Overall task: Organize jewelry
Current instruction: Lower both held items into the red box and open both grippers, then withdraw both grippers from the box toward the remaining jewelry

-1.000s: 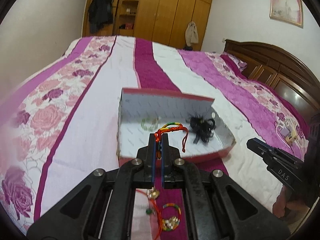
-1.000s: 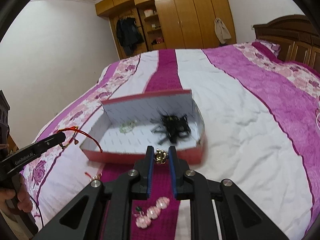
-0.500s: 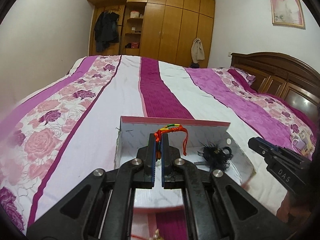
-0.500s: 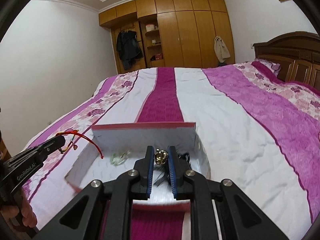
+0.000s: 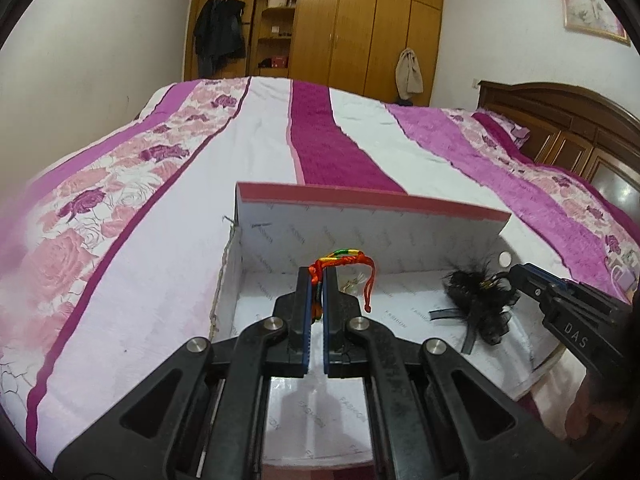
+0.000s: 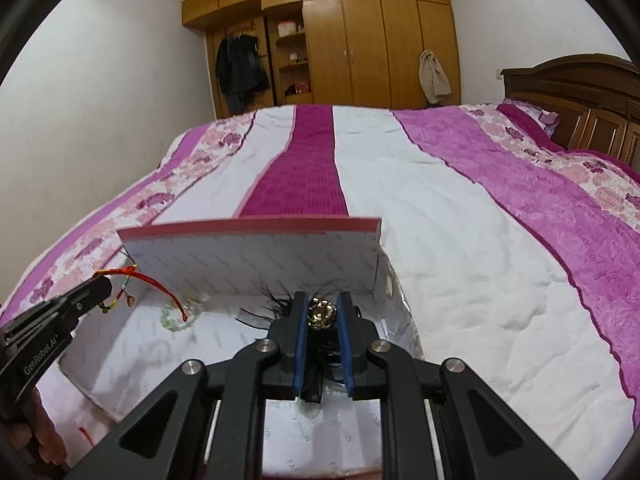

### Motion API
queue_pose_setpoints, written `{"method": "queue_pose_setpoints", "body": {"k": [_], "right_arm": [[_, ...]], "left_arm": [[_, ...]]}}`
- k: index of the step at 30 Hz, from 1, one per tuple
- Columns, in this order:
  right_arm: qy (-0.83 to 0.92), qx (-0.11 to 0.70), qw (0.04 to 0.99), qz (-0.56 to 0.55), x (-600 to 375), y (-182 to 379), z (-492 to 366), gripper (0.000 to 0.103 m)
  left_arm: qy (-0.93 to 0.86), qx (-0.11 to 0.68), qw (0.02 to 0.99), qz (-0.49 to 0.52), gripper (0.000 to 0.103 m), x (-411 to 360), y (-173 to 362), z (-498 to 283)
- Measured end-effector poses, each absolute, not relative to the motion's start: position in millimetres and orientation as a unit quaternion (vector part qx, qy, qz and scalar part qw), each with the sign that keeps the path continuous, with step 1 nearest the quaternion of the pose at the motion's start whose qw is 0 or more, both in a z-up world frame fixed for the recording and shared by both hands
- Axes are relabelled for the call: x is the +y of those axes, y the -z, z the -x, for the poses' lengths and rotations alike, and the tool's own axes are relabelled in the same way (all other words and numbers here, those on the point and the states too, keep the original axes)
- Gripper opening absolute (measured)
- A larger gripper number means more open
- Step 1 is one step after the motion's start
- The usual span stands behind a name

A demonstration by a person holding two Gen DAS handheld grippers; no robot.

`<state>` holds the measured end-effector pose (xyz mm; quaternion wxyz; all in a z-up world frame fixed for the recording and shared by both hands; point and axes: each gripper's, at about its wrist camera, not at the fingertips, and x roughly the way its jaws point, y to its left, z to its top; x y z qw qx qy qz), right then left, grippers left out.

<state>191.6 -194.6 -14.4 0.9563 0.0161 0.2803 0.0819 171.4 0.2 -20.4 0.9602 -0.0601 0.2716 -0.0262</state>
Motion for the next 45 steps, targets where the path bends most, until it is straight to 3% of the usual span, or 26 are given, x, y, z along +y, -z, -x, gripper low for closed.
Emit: {"method": "queue_pose_setpoints", "body": {"k": [10, 12, 14, 18, 45], "right_arm": [[-0.085, 0.32, 0.943, -0.022, -194, 30, -209, 0.017], [-0.088, 0.325, 0.941, -0.025, -194, 30, -208, 0.017], [-0.088, 0.328, 0.94, -0.029, -194, 30, -207, 0.022], [-0.097, 0.325, 0.94, -0.034, -195, 23, -201, 0.042], [-0.124, 0.326, 0.936, -0.051, -200, -28, -100, 0.046]], "left_arm": [[0.036, 0.312, 0.946, 0.074, 0.0, 3, 29, -184], [0.035, 0.317, 0.945, 0.073, 0.009, 2, 29, -183], [0.034, 0.318, 0.945, 0.072, 0.02, 2, 28, -182], [0.036, 0.319, 0.944, 0.073, 0.022, 3, 22, -177], [0.067, 0.349, 0.931, 0.089, 0.025, 17, -16, -97]]}}
